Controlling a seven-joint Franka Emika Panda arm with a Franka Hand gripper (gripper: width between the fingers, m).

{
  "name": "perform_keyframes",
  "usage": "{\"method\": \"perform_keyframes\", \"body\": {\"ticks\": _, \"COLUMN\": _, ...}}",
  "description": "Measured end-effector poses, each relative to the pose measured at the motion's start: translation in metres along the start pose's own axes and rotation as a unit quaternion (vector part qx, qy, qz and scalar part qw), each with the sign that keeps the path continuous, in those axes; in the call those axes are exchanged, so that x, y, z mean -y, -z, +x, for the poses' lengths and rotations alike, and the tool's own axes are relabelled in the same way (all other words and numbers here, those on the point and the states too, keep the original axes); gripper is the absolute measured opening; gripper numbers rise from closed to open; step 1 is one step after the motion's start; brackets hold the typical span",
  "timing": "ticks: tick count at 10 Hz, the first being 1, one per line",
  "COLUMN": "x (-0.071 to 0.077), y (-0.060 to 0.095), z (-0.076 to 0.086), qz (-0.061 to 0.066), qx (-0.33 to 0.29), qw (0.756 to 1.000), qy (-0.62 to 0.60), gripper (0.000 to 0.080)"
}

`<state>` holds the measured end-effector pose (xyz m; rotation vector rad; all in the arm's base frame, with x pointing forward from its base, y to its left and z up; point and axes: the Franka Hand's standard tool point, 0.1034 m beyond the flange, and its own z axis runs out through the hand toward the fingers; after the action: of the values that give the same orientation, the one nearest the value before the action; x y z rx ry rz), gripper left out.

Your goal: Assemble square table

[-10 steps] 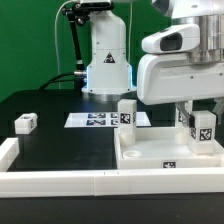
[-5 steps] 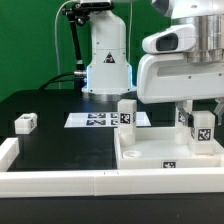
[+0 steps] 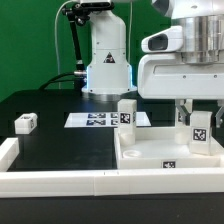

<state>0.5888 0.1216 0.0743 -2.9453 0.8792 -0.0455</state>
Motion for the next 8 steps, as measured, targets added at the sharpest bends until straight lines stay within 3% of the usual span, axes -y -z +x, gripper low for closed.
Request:
{"method": "perform_keyframes", "body": {"ticks": 3, "x": 0.0016, "y": -0.0007, "z": -0.0027, "qz": -0.002, "qx": 0.0, "qw": 0.991, "qy": -0.13, "gripper": 0.0291}}
{"method": "perform_keyframes", "body": {"ticks": 8, "x": 0.0034, "y": -0.0009, "z": -0.004, "qz": 0.006, "qx": 0.009, "qw": 0.954, "qy": -0.3, "gripper": 0.0291}}
